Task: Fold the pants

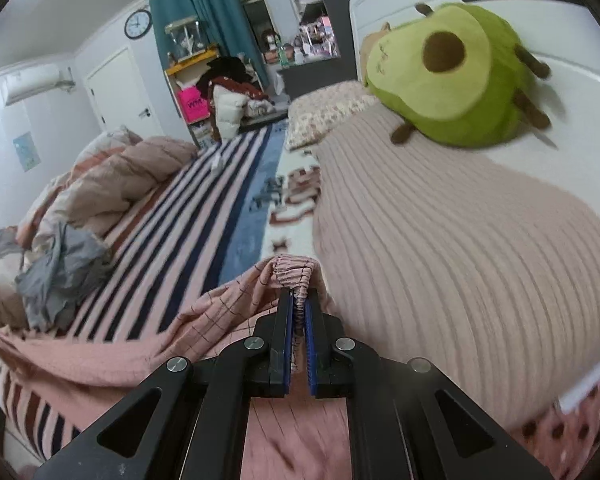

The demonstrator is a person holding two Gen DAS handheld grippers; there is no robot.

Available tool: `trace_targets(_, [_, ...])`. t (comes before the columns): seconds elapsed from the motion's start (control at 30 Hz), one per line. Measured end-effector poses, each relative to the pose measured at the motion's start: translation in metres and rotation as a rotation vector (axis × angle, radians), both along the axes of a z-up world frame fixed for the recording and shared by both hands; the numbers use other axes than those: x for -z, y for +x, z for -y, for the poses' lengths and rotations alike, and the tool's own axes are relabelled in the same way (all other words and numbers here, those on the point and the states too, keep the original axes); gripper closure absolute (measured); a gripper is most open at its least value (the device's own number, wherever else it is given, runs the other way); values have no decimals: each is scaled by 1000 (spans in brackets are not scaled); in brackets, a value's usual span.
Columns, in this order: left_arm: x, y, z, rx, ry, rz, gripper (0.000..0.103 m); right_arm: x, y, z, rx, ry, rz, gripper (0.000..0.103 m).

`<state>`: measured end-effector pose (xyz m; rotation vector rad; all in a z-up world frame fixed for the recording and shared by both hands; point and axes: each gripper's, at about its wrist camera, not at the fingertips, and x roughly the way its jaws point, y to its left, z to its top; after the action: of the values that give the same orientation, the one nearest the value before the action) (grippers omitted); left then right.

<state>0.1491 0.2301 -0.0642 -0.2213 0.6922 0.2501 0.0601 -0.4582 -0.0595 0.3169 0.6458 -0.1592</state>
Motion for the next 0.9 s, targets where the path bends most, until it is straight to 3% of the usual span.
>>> trace_targets(0.17, [23, 6, -2, -2, 12, -92, 98, 39, -21, -5, -9, -28, -124, 102])
trace_targets(0.2, [23, 5, -2, -8, 17, -94, 89, 43, -26, -7, -11, -39, -126, 101])
trace_targets(0.23, [22, 3, -2, -17, 26, -90, 71, 44, -30, -7, -11, -45, -125, 101])
trace_targets(0.3, [15, -3, -3, -34, 39, -60, 52, 39, -34, -10, -1, -63, -130, 100])
trace_targets(0.4, [1, -12, -6, -38, 37, -23, 49, 20, -44, -22, 3, -136, -112, 94])
trace_targets(0.47, [-6, -16, -4, -6, -5, 4, 45, 8, -50, -33, -16, -184, -83, 77])
trace_targets(0.53, [-10, -16, 5, 39, -32, 20, 44, -2, -48, -48, -72, -218, -66, 67])
trace_targets(0.63, [-14, -17, 32, 121, -42, 29, 43, -4, -33, -72, -186, -231, -81, 67])
trace_targets(0.73, [-10, -16, 58, 187, -69, 25, 42, 14, -13, -83, -248, -106, -165, 66])
trace_targets(0.8, [-4, -16, 75, 214, -77, 10, 41, 30, -9, -83, -253, 11, -179, 58])
trace_targets(0.87, [7, -14, 93, 244, -90, -13, 41, 44, -5, -81, -218, 85, -180, 38])
trace_targets(0.9, [12, -13, 102, 261, -90, -25, 41, 51, -3, -80, -194, 113, -179, 37])
